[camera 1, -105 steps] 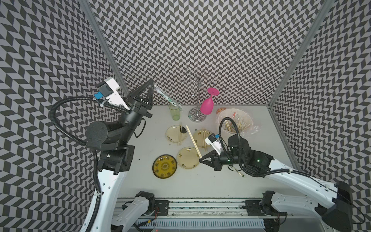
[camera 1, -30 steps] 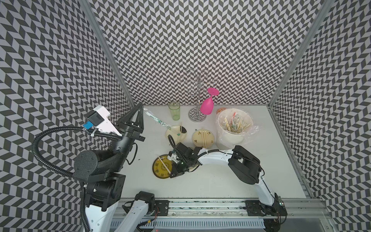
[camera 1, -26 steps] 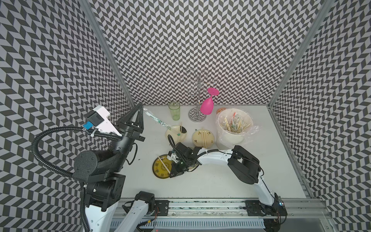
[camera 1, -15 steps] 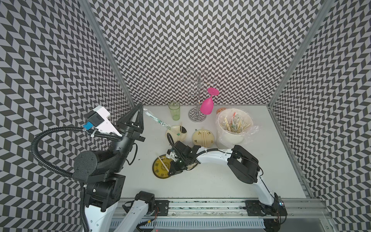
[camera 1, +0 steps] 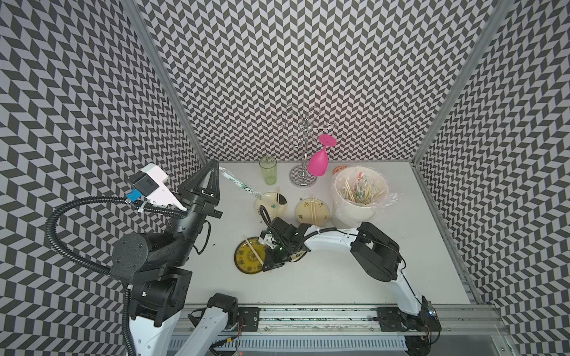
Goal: Remove the packaging of disposable chopsticks
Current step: Place the disposable chopsticks on the plate.
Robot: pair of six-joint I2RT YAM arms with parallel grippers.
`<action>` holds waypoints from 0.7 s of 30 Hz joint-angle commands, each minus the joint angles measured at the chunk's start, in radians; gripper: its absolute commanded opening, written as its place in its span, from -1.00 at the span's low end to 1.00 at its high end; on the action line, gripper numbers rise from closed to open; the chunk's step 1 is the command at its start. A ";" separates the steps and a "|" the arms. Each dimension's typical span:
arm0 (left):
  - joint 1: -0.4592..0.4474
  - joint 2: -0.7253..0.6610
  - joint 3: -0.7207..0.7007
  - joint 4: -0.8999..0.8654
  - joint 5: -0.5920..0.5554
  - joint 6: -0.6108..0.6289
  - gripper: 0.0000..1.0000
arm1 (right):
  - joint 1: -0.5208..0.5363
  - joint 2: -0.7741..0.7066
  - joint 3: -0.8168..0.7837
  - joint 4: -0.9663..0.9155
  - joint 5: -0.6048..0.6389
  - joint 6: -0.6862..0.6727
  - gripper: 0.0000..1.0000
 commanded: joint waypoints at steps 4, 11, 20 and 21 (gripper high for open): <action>-0.007 -0.012 -0.017 0.012 -0.008 0.001 -1.00 | 0.000 -0.038 -0.041 0.032 -0.003 0.016 -0.91; -0.007 -0.016 -0.025 0.017 -0.009 -0.002 -1.00 | 0.000 -0.034 -0.032 0.021 -0.002 0.008 -0.87; -0.006 -0.017 -0.030 0.023 -0.011 0.002 -1.00 | -0.005 -0.027 -0.037 0.043 -0.011 0.022 -0.70; -0.007 -0.018 -0.030 0.023 -0.012 0.003 -1.00 | -0.007 -0.027 -0.036 0.042 -0.014 0.022 -0.69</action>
